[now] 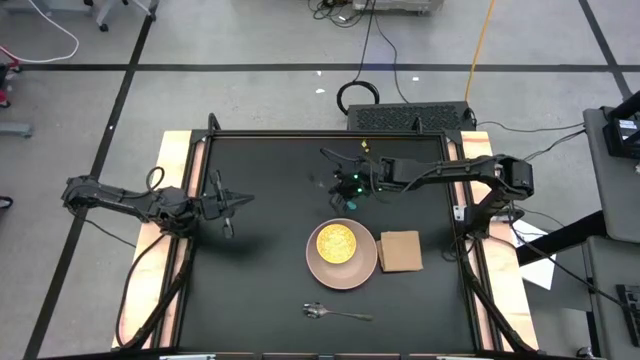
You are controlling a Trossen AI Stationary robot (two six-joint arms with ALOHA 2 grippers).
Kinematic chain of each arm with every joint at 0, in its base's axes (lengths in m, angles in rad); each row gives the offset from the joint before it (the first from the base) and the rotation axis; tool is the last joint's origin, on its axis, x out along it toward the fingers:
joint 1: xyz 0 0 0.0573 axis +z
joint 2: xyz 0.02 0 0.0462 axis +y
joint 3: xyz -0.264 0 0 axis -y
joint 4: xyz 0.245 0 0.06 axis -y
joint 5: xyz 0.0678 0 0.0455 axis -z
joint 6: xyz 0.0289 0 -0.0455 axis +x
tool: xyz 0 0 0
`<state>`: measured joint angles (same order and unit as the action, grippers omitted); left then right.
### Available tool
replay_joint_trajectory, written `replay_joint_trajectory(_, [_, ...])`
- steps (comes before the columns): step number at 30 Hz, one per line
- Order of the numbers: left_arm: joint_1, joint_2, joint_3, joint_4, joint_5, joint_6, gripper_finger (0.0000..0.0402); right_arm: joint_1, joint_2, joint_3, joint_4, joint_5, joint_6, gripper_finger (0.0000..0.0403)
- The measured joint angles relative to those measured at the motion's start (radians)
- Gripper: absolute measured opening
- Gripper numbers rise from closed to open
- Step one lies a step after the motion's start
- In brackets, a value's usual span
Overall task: Set table place
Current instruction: Adjust the blue fork
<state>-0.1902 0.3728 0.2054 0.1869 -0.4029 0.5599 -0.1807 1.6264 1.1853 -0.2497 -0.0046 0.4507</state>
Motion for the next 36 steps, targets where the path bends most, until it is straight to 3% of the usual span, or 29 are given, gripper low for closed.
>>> replay_joint_trajectory(9, [0.000,0.000,0.000,0.014,-0.068,0.048,0.0026,0.096,0.000,0.018,0.185,0.000,0.170,0.0000])
replay_joint_trajectory(17, [0.000,0.000,0.000,0.121,-0.481,0.030,0.0026,0.152,0.030,0.018,0.318,0.082,0.311,0.0000])
replay_joint_trajectory(19, [0.000,0.000,0.000,0.120,-0.543,0.008,0.0026,0.161,0.060,0.018,0.378,0.082,0.352,0.0000])
replay_joint_trajectory(26, [0.000,0.000,0.000,0.133,-0.568,0.009,0.0026,0.202,0.157,0.041,0.504,0.094,0.484,0.0000])
replay_joint_trajectory(36, [0.000,0.000,0.000,0.177,-0.567,0.038,0.0026,0.265,0.166,0.106,0.416,0.244,0.512,0.0000])
